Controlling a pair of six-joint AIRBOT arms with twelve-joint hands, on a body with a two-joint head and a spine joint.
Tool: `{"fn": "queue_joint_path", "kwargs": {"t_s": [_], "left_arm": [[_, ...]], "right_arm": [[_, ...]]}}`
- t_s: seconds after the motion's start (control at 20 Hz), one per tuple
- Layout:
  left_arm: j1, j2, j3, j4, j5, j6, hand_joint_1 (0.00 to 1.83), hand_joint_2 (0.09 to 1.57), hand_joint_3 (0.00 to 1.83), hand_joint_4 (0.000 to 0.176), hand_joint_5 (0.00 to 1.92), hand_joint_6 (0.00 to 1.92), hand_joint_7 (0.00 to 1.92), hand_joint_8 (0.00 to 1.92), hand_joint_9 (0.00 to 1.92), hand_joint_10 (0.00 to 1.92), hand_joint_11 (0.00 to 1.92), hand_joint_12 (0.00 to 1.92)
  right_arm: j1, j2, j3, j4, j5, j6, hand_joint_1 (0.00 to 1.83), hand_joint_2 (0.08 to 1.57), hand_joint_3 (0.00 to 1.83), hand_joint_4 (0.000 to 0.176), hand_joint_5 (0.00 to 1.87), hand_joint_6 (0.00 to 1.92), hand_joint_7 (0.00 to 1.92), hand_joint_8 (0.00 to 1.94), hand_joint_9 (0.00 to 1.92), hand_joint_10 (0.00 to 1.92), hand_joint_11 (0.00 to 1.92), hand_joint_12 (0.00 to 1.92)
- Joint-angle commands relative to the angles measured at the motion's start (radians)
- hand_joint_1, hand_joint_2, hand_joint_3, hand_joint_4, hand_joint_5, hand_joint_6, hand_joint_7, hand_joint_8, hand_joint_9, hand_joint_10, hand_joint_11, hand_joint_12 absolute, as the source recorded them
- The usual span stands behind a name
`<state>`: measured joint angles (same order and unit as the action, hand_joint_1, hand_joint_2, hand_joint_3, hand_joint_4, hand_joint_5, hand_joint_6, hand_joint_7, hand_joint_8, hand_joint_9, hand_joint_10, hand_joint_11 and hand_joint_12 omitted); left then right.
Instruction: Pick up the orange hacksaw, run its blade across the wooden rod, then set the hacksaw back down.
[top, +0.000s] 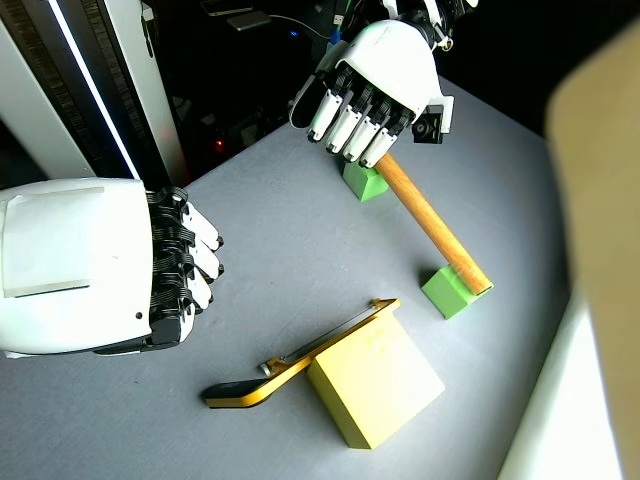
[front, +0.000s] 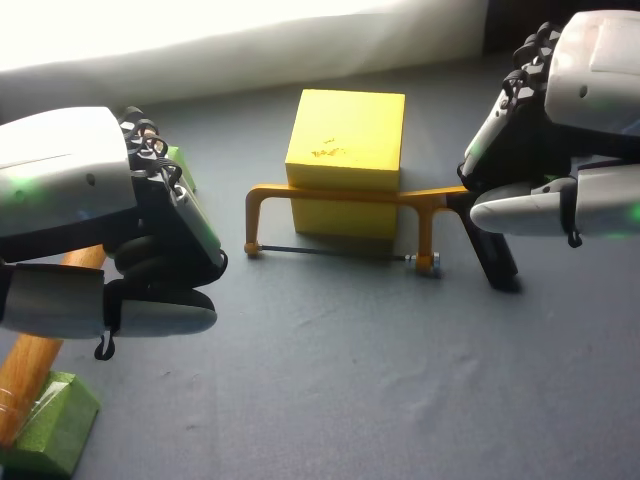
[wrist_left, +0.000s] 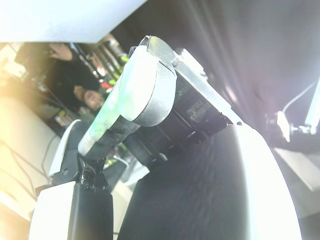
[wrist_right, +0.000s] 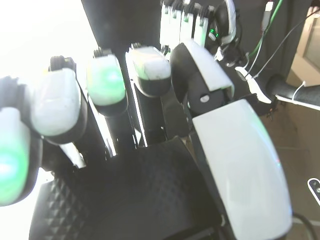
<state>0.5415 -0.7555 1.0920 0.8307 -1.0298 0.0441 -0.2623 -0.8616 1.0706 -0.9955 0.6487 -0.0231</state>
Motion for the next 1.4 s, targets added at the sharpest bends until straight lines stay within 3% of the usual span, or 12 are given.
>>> {"fn": "queue_joint_path", "kwargs": {"t_s": [0.0,0.1,0.45,0.55,0.65,0.8,0.9,1.0,1.15,1.25,1.35], "left_arm": [[-0.004,0.007,0.005,-0.062,-0.089,-0.005,0.07,1.22,0.12,0.000,0.00,0.03,0.00,0.02,0.00,0.01,0.00,0.02],[-0.003,0.006,0.012,-0.061,-0.089,-0.005,0.04,1.27,0.01,0.000,0.01,0.00,0.02,0.00,0.00,0.00,0.00,0.00],[0.031,0.006,0.037,-0.030,-0.113,-0.011,0.10,1.28,0.00,0.000,0.03,0.01,0.02,0.01,0.01,0.00,0.00,0.00],[0.046,0.005,0.058,-0.025,-0.115,-0.012,0.10,1.28,0.00,0.000,0.03,0.01,0.02,0.00,0.01,0.00,0.01,0.00],[0.051,0.005,0.076,-0.016,-0.115,-0.013,0.08,1.28,0.00,0.000,0.02,0.00,0.01,0.00,0.00,0.00,0.00,0.00],[0.049,0.007,0.109,0.013,-0.115,-0.020,0.08,1.28,0.00,0.000,0.02,0.00,0.00,0.00,0.00,0.00,0.00,0.00],[0.041,0.007,0.137,0.050,-0.115,-0.020,0.11,1.28,0.00,0.000,0.06,0.01,0.02,0.01,0.03,0.01,0.02,0.01],[0.017,0.025,0.126,0.103,-0.090,-0.018,0.12,1.27,0.00,0.000,0.08,0.01,0.03,0.01,0.03,0.01,0.03,0.01],[-0.007,0.074,0.056,0.108,-0.014,-0.018,0.15,1.27,0.00,0.000,0.07,0.01,0.04,0.01,0.04,0.01,0.02,0.01],[-0.003,0.110,-0.001,0.108,0.084,-0.018,0.16,1.27,0.00,0.000,0.07,0.00,0.03,0.00,0.03,0.00,0.00,0.00],[0.001,0.121,-0.019,0.108,0.117,-0.018,0.16,1.27,0.00,0.000,0.07,0.00,0.03,0.00,0.03,0.00,0.00,0.00]], "right_arm": [[0.003,0.008,-0.006,0.056,0.072,0.005,0.12,1.08,0.11,0.000,0.09,0.06,0.13,0.06,0.14,0.08,0.00,0.69],[0.002,0.008,-0.007,0.056,0.072,0.005,0.11,1.13,0.01,0.000,0.11,0.01,0.14,0.01,0.17,0.02,0.00,0.70],[0.002,0.012,-0.021,0.056,0.051,0.006,0.17,1.13,0.00,0.000,0.08,0.00,0.13,0.00,0.17,0.00,0.00,0.67],[0.010,0.027,-0.043,0.058,-0.009,0.035,0.20,1.13,0.00,0.000,0.06,0.00,0.10,0.00,0.15,0.00,0.00,0.63],[0.008,0.054,-0.075,0.148,-0.093,0.024,0.37,1.10,0.00,0.000,0.12,0.01,0.15,0.01,0.19,0.01,0.00,0.75],[-0.006,0.114,-0.124,0.410,-0.207,-0.109,0.71,1.05,0.00,0.000,0.14,0.00,0.15,0.00,0.19,0.00,0.00,0.76],[-0.008,0.155,-0.114,0.464,-0.228,-0.095,0.80,1.06,0.00,0.000,0.17,0.01,0.17,0.00,0.19,0.00,0.00,0.78],[-0.011,0.177,-0.089,0.464,-0.238,-0.028,0.86,1.07,0.01,0.000,0.19,0.01,0.18,0.00,0.18,0.00,0.00,0.82],[-0.039,0.183,-0.054,0.463,-0.242,0.155,0.95,1.11,0.00,0.000,0.22,0.01,0.22,0.01,0.23,0.01,0.00,0.91],[-0.066,0.188,-0.055,0.462,-0.304,0.385,1.04,1.10,0.00,0.000,0.23,0.01,0.23,0.01,0.25,0.01,0.00,0.92],[-0.074,0.187,-0.055,0.462,-0.323,0.452,1.04,1.10,0.00,0.000,0.23,0.01,0.23,0.01,0.25,0.01,0.00,0.92]]}}
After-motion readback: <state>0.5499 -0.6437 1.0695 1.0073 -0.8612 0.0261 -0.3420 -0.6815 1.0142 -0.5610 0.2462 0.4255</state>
